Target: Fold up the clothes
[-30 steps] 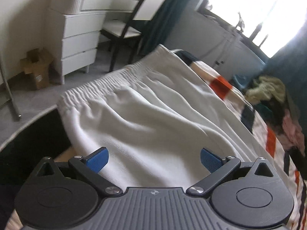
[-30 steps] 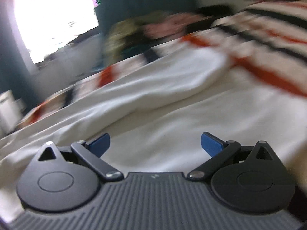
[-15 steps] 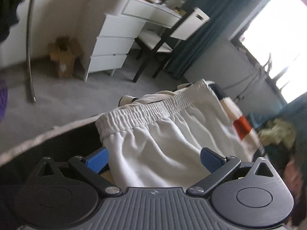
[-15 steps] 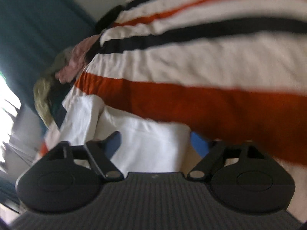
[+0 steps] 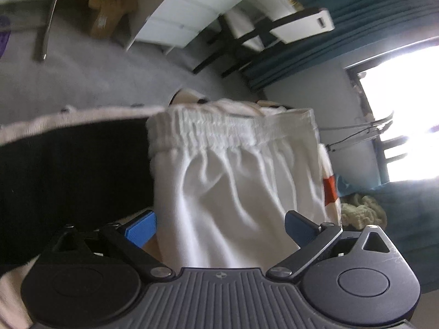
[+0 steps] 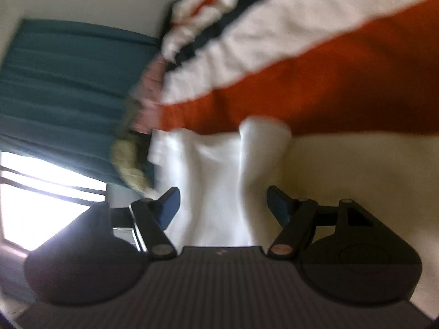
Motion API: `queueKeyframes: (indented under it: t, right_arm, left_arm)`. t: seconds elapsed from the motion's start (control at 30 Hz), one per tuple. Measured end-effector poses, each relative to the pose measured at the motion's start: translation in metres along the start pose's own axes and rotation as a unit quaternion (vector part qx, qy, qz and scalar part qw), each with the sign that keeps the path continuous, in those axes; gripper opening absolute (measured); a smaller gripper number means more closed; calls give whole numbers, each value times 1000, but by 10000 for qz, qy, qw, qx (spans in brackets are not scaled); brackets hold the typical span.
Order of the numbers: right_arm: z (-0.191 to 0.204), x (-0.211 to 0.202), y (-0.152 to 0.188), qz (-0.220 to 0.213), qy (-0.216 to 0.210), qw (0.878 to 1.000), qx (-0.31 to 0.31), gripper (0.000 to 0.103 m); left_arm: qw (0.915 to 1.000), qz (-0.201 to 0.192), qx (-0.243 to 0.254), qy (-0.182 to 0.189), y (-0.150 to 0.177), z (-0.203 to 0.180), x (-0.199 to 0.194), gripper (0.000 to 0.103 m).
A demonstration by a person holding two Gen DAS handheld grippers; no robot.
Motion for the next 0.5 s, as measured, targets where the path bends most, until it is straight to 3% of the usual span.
queueKeyframes:
  t: [0.03, 0.07, 0.13, 0.3, 0.43, 0.5]
  right_arm:
    - [-2, -2, 1, -159, 265, 9995, 66, 48]
    - [-3, -4, 1, -300, 349, 9989, 121, 46]
    - [-3, -9, 1, -534, 442, 9975, 132, 46]
    - [3, 1, 1, -500, 670, 9963, -209, 46]
    - [4, 4, 1, -137, 157, 9995, -229, 48]
    - [10, 7, 1, -188, 204, 9987, -433, 49]
  left_arm:
    - [9999, 78, -96, 16, -1, 4, 4, 100]
    - [9996, 142, -219, 71, -2, 8, 7, 98]
    - [9986, 249, -431, 150, -5, 16, 13, 97]
    - [9984, 279, -436, 218, -10, 20, 20, 95]
    - [9993, 61, -279, 254, -11, 17, 15, 79]
    - [9997, -176, -156, 104, -14, 14, 14, 76]
Point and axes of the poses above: each gripper's, at about its wrist camera, not at the fingertips, and x roughly the way its jaws point, z to its left, y to its underside, the point moved 2 cm from there along x, roughly the way its jaws point, and after that the axes turned 14 degrees about z, right-handed, at the moved point
